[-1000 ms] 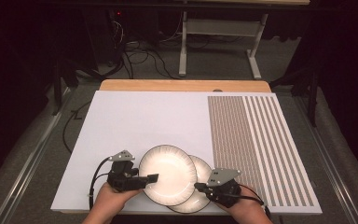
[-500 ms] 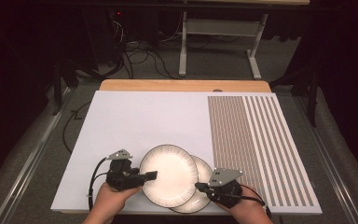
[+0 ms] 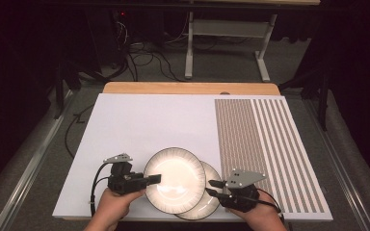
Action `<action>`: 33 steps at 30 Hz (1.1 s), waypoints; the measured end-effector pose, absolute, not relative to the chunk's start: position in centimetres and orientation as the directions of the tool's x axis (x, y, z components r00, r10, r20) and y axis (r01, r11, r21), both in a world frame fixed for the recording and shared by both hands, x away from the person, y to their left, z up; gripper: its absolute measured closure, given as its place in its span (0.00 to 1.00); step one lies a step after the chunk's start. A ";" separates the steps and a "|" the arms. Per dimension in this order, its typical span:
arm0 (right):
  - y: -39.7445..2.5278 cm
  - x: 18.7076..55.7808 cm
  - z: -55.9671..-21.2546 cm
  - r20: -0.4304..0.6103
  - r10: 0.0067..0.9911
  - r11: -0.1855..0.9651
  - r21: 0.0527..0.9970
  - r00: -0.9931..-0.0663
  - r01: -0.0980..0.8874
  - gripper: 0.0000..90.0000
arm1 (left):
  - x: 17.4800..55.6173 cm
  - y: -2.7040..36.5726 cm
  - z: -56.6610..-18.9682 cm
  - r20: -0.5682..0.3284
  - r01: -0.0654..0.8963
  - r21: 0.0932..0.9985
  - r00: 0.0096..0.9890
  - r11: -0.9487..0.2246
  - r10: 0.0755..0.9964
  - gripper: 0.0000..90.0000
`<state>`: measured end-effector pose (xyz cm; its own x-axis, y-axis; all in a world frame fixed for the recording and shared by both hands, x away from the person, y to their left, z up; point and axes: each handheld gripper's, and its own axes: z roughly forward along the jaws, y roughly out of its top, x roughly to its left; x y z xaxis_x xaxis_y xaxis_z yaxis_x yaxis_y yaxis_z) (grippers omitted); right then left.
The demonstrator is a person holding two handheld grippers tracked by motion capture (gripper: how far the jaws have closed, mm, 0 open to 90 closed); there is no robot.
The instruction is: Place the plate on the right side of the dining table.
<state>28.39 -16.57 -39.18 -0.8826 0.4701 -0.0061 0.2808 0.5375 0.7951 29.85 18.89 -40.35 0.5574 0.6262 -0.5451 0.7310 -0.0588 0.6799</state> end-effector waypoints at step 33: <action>-24.1 30.1 -37.0 -0.028 0.702 0.343 0.889 -0.711 0.303 0.27 | 28.7 19.9 -38.5 -0.415 0.538 0.843 0.621 0.024 0.665 0.88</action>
